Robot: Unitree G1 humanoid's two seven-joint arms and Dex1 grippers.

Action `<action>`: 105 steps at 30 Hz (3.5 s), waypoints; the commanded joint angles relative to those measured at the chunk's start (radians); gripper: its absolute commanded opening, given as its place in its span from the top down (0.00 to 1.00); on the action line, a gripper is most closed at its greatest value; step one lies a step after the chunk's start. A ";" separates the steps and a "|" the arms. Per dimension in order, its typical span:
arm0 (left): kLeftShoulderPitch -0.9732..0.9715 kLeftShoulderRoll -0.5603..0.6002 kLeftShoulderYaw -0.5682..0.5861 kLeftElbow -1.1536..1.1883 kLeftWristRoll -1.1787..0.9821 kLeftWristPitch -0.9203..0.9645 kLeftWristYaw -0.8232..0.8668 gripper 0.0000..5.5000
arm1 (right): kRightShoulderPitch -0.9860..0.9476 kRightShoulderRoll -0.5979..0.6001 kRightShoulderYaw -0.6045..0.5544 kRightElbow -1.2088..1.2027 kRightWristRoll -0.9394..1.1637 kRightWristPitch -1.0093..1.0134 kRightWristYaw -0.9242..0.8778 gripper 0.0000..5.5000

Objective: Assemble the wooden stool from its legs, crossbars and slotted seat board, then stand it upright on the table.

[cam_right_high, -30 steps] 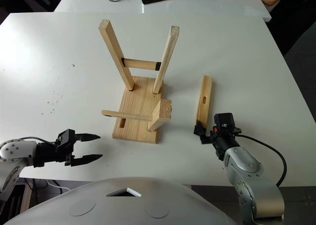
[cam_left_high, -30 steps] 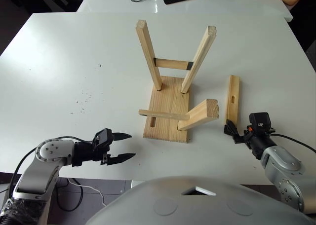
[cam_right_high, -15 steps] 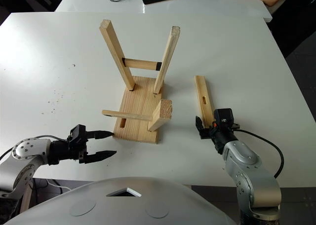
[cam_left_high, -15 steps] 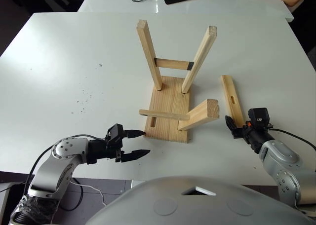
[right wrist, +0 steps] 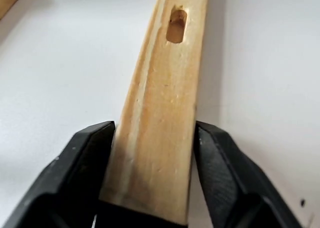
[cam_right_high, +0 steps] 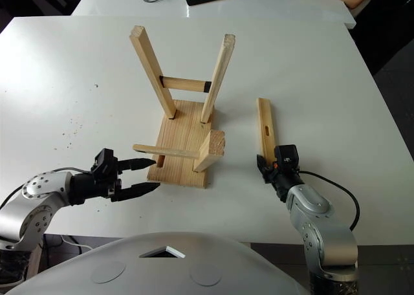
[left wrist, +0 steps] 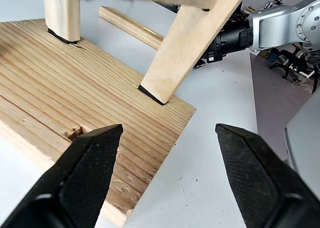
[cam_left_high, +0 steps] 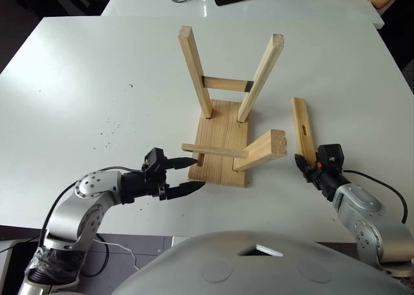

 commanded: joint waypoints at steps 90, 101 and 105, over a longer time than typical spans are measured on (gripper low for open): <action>-1.033 -0.270 0.069 0.095 -0.683 0.395 0.290 0.44 | -0.857 -0.607 -0.172 0.186 0.869 -0.057 0.856 0.63; -1.022 -0.245 0.063 0.099 -0.669 0.397 0.243 0.61 | -0.853 -0.625 -0.158 0.204 0.819 -0.083 0.891 0.63; -1.034 -0.258 0.059 0.128 -0.629 0.373 0.257 0.61 | -0.859 -0.623 -0.155 0.207 0.785 -0.106 0.891 0.63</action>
